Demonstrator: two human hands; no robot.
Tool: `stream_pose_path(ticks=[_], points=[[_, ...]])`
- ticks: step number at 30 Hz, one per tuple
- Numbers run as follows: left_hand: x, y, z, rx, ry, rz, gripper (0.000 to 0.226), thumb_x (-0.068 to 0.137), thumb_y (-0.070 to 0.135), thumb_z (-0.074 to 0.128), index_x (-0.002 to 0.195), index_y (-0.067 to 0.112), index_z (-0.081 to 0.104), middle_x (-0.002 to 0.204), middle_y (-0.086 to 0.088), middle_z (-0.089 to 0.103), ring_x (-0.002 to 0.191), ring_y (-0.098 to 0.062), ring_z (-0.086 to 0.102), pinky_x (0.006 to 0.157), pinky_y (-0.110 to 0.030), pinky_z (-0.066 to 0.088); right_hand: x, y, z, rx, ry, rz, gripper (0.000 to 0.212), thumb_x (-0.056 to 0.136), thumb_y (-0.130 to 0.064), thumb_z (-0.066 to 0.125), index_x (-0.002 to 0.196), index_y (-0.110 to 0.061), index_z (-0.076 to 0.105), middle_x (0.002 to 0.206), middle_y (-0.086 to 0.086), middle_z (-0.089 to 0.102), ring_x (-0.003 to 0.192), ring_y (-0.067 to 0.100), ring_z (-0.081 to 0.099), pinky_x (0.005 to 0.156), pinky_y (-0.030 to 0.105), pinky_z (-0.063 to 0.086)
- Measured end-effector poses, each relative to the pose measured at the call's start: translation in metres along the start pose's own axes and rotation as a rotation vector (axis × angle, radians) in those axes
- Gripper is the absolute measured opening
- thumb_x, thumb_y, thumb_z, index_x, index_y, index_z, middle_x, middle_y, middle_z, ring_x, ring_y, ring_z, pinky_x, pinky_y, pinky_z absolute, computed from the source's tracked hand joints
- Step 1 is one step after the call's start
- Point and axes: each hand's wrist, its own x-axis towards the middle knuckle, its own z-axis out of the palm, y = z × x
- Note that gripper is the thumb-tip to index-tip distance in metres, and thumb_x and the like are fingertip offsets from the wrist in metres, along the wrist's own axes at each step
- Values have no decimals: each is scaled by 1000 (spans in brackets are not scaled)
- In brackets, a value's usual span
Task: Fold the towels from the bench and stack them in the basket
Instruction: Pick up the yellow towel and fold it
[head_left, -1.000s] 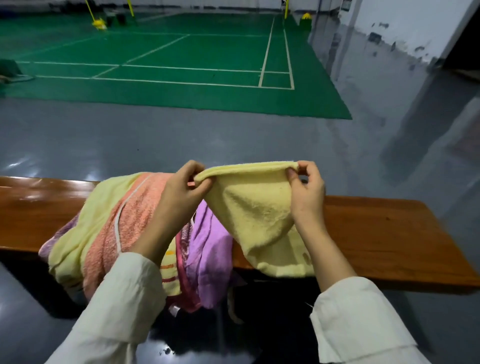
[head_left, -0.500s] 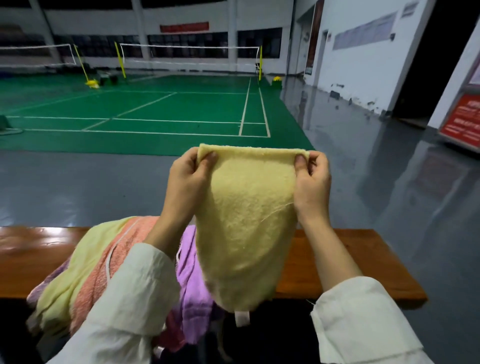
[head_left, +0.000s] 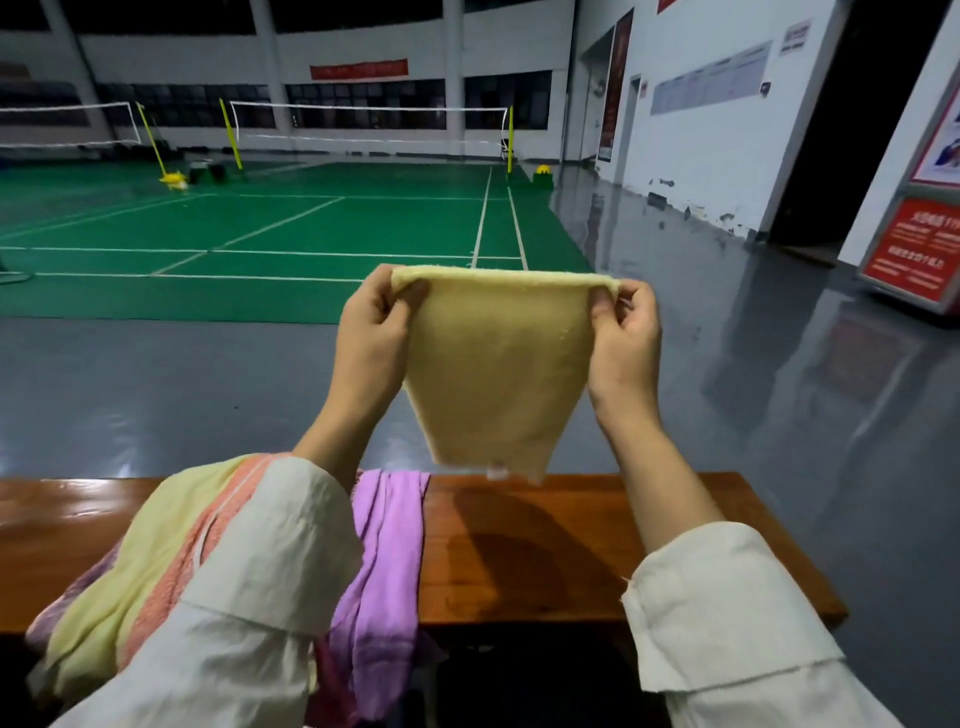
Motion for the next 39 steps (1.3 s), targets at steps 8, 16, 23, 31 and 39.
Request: stream_pose_path(ticks=[8,16,23,31,39], points=[[-127,-82,0,72,-113,-206,23,93,2,51,86,22,59,77,12,60,74,5,50,70,-18,39,-95,102,-44,-160,-175,287,8,98,-13,49,91,-13,46,75,-3,47,66,8,43,53,13,34],[-195,-144,20,165,-145,-447,12,92,3,54,88,12,61,72,10,56,64,9,46,62,-11,37,-120,163,-68,-261,-368,634,15,97,-19,52,103,-5,55,92,10,58,81,19,51,68,31,41],[-198,-182,28,216,-262,-671,22,92,13,59,71,19,55,64,12,53,61,0,44,54,-14,35,-112,203,-47,-396,-471,677,13,99,-22,48,100,-10,53,104,11,61,87,19,54,72,33,42],[-170,-209,36,386,-248,-611,31,92,24,59,67,21,41,63,10,50,60,1,43,54,-21,30,-89,240,-22,-572,-510,647,22,101,-25,42,114,-7,47,91,-4,48,77,11,45,59,26,34],[-162,-234,57,454,-248,-660,24,94,29,57,75,21,45,67,3,53,69,-20,48,62,-34,29,-86,260,-20,-596,-453,697,25,102,-30,41,117,-12,45,93,-6,49,78,9,46,66,26,42]])
